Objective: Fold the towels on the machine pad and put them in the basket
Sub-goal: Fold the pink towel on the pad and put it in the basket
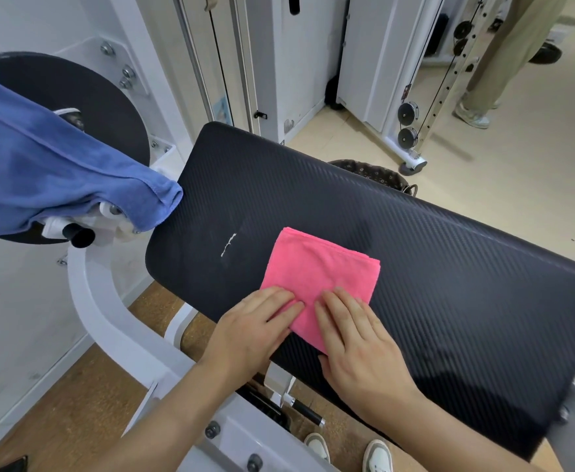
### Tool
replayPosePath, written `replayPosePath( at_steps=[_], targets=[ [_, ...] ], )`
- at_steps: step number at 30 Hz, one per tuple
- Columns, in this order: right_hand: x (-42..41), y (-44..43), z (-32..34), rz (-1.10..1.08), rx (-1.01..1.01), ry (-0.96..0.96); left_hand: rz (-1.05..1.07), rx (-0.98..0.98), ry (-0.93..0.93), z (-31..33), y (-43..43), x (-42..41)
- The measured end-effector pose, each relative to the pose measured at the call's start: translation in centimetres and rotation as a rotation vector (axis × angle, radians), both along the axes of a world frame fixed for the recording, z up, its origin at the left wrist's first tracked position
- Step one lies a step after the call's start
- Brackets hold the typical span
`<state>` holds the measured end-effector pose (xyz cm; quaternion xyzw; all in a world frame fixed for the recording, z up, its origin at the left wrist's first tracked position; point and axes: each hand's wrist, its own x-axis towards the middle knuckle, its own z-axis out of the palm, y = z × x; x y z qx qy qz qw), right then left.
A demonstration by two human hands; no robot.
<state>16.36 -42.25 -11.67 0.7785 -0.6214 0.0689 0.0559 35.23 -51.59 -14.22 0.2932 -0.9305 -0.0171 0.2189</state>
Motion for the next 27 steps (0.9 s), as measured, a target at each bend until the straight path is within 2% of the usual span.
replayPosePath(
  at_steps=[6,8,13,17,20,22,24,27],
  targets=[
    [-1.0,-0.2,0.3,0.066,-0.038,-0.026,-0.005,-0.021,-0.066,1.7,0.8,-0.7],
    [-1.9,0.2,0.9,0.15,-0.019,-0.018,-0.022,0.045,-0.076,1.6,2.3,-0.9],
    [-4.6,2.7,2.8,0.262,0.191,-0.01,0.042,0.384,-0.002,0.5,7.4,-1.6],
    [-6.3,5.5,3.8,0.235,0.379,-0.012,0.007,0.427,-0.071,-0.1,11.5,-3.0],
    [-7.1,6.8,3.7,0.227,0.43,-0.038,0.038,0.435,-0.107,-1.0,13.1,-3.5],
    [-7.4,6.7,3.7,0.176,0.437,-0.107,0.114,0.502,-0.011,-1.2,13.1,-3.6],
    [-7.6,6.2,4.1,0.116,0.455,-0.23,0.197,0.662,0.101,-0.2,12.5,-3.6],
    [-7.9,5.6,4.8,0.021,0.492,-0.442,0.214,0.883,0.147,1.4,10.7,-3.5]
  ],
)
